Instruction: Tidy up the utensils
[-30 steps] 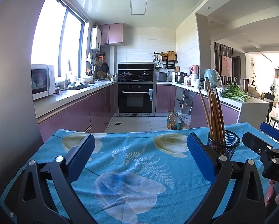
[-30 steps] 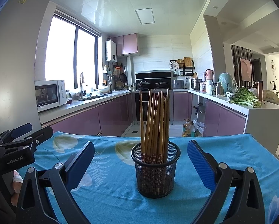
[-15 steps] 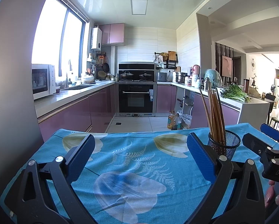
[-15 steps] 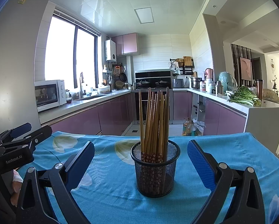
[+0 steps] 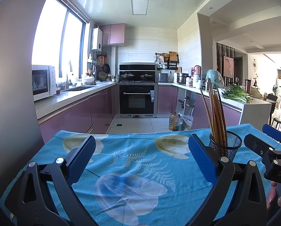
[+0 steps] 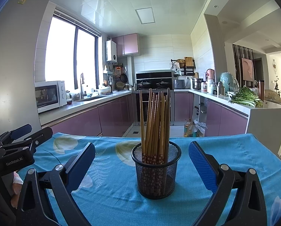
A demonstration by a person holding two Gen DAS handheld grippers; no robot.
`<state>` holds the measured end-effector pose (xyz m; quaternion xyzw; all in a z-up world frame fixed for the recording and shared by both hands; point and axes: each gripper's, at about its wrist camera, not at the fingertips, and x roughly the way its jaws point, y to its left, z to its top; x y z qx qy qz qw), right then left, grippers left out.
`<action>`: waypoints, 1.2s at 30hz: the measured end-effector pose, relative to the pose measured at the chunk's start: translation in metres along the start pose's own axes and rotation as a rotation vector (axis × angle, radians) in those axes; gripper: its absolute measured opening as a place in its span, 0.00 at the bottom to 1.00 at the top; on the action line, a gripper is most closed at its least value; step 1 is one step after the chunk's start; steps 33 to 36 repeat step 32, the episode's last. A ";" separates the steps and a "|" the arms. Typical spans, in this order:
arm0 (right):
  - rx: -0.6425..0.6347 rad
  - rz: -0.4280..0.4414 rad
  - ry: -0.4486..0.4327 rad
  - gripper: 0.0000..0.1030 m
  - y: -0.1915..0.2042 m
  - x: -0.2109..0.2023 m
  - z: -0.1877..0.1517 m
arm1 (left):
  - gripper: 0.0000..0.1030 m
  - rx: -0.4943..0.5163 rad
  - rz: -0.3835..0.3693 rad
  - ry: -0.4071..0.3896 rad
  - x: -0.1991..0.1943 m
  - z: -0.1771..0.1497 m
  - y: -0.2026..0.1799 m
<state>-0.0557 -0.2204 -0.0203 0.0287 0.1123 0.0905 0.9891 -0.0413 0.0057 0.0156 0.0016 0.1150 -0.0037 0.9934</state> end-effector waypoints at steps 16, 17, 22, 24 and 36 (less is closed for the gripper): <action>0.004 0.001 0.002 0.93 -0.002 0.001 0.000 | 0.94 -0.002 -0.003 0.002 0.000 0.001 0.000; 0.004 0.000 0.002 0.93 -0.002 0.001 0.000 | 0.94 0.000 -0.003 0.000 -0.001 0.001 -0.001; 0.006 0.001 0.003 0.93 -0.002 0.001 0.000 | 0.94 0.018 -0.001 -0.005 -0.001 0.001 -0.005; 0.007 0.001 0.003 0.93 -0.003 0.001 0.000 | 0.94 0.023 0.000 -0.006 -0.001 0.001 -0.007; 0.024 -0.109 0.159 0.93 -0.060 0.019 -0.005 | 0.94 0.032 0.007 0.147 0.030 -0.008 0.008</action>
